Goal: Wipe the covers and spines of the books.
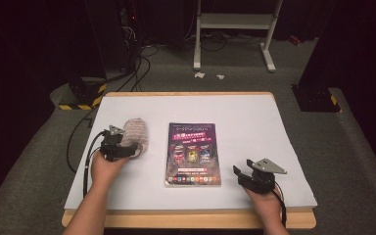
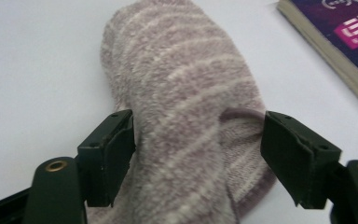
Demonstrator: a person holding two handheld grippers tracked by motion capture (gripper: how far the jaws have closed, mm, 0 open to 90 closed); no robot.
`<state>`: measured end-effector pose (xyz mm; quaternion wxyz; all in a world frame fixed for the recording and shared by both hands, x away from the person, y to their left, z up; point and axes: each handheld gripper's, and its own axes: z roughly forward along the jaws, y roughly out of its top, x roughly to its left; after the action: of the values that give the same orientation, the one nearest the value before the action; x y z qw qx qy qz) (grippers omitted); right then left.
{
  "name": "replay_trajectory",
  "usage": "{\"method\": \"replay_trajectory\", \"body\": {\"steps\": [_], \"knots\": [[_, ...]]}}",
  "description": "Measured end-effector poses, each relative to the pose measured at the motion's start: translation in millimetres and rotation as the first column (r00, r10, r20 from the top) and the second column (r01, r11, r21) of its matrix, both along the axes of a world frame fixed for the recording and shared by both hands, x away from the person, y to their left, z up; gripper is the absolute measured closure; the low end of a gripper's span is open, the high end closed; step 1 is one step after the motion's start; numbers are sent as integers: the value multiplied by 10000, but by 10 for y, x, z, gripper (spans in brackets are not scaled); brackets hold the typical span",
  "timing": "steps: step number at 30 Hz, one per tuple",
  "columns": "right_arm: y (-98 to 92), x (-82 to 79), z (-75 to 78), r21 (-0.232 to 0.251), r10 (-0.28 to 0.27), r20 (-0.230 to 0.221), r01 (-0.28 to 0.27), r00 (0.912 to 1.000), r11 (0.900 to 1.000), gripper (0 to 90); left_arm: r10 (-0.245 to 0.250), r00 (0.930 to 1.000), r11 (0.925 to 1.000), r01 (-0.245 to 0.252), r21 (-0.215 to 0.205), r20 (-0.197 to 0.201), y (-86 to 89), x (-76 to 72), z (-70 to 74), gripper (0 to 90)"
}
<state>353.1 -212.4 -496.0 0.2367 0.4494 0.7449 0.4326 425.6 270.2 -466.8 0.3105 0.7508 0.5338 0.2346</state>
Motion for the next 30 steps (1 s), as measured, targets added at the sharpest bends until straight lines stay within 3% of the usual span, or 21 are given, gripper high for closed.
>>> {"method": "replay_trajectory", "body": {"steps": [10,14,19,22,30], "knots": [[21,-10,3,6,128,-38,-128,9999,9999,395,-687,9935,9976,687,26,909,-222,-303,238,277],[38,-16,-2,-4,172,-60,-172,9998,9999,406,-1001,9899,9932,1055,-502,1005,-287,-405,287,287],[60,-14,-2,-3,413,-128,-413,9991,9991,402,-1667,9839,9779,1733,-1166,643,-460,-494,191,318],[92,-21,9,11,683,-172,-683,9975,9977,404,-2013,9787,9701,2048,-1300,392,-595,-532,99,334],[155,-49,11,38,924,-188,-923,9955,9957,387,-3083,9508,9451,3024,-1239,-307,-961,-618,-145,383]]}}
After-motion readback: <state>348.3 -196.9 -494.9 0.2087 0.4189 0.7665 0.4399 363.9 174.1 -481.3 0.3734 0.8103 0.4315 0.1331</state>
